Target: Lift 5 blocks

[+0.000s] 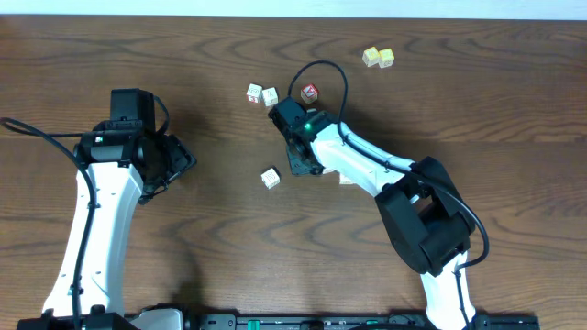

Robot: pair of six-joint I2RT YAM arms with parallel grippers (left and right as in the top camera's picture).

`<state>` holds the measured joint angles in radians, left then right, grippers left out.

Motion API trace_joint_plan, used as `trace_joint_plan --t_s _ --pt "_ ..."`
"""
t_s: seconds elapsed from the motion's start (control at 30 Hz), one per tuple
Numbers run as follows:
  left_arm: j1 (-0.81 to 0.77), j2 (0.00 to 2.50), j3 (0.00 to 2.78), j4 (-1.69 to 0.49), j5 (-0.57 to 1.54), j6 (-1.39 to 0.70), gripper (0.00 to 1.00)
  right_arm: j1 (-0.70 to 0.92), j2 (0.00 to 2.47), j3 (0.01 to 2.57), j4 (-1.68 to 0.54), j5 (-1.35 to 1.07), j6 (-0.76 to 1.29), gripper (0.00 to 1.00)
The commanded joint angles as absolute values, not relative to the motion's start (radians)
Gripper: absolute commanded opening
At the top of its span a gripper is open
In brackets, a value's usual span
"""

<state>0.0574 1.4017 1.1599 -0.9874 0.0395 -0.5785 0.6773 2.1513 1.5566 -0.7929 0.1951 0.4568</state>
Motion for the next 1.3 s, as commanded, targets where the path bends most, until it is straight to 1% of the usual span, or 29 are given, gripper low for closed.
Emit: trace_joint_plan --t_s 0.0,0.17,0.37,0.67,0.8,0.97,1.27 --pt "0.062 1.392 1.177 -0.991 0.034 -0.573 0.78 0.653 2.132 1.644 -0.788 0.221 0.413 0.01" --pt "0.062 1.392 1.177 -0.991 0.034 -0.573 0.78 0.606 2.133 1.649 -0.764 0.22 0.387 0.01" --pt "0.062 1.392 1.177 -0.991 0.035 -0.573 0.78 0.561 2.133 1.589 -0.779 0.145 0.387 0.01" --pt "0.062 1.392 1.177 -0.991 0.034 -0.573 0.78 0.56 2.133 1.553 -0.778 0.115 0.384 0.01" --pt "0.062 1.392 1.177 -0.991 0.034 -0.573 0.78 0.56 2.133 1.54 -0.779 0.063 0.349 0.01" --pt "0.062 1.392 1.177 -0.991 0.034 -0.573 0.78 0.56 2.133 1.539 -0.791 0.059 0.335 0.01" --pt "0.062 1.392 1.177 -0.991 0.034 -0.573 0.78 0.557 2.133 1.539 -0.888 0.082 0.336 0.01"
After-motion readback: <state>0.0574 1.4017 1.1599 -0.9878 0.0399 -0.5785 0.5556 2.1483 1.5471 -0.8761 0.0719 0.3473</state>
